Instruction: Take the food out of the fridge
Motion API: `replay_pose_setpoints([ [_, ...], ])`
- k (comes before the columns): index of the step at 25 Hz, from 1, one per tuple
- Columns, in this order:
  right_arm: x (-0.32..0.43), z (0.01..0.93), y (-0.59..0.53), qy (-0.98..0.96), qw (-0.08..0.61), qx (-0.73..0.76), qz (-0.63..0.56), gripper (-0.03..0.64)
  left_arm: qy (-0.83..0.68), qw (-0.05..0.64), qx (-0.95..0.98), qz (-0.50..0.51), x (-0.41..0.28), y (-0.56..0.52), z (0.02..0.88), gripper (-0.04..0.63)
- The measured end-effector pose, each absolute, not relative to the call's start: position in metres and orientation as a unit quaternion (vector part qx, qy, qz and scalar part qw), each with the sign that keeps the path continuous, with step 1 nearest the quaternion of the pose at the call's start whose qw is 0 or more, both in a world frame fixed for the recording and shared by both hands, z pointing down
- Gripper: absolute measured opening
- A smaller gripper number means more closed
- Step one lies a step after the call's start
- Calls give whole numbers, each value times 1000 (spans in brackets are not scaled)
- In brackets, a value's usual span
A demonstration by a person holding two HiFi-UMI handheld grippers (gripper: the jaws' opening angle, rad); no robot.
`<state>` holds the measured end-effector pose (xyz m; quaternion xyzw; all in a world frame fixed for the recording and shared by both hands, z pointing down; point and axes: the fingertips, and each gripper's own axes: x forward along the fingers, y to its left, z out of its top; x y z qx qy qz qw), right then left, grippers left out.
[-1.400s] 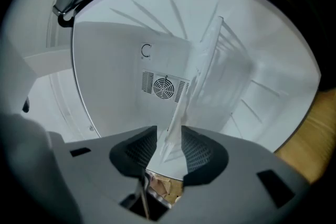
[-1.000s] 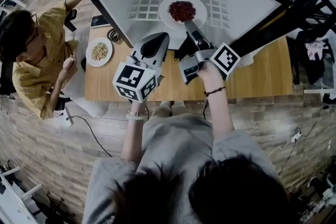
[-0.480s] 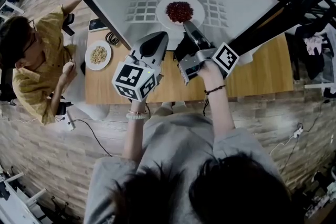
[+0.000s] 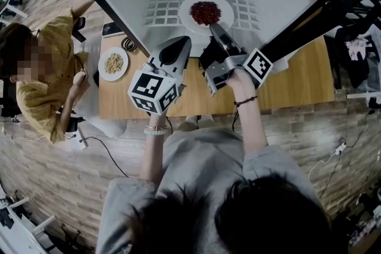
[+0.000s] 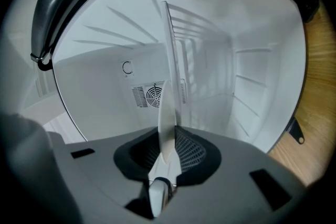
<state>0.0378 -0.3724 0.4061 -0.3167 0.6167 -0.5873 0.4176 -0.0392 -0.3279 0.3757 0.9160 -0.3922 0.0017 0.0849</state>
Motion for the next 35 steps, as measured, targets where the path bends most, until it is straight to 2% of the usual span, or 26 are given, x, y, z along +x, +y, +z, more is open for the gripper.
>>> replay_pose_setpoints([
  [23,37,379,-340,657,396,-266,-583,66,-344,42,938,20,-36,-286,359,8],
  [35,35,376,-306,663,390,-237,-593,66,-346,58,936,14,-43,-257,365,8],
])
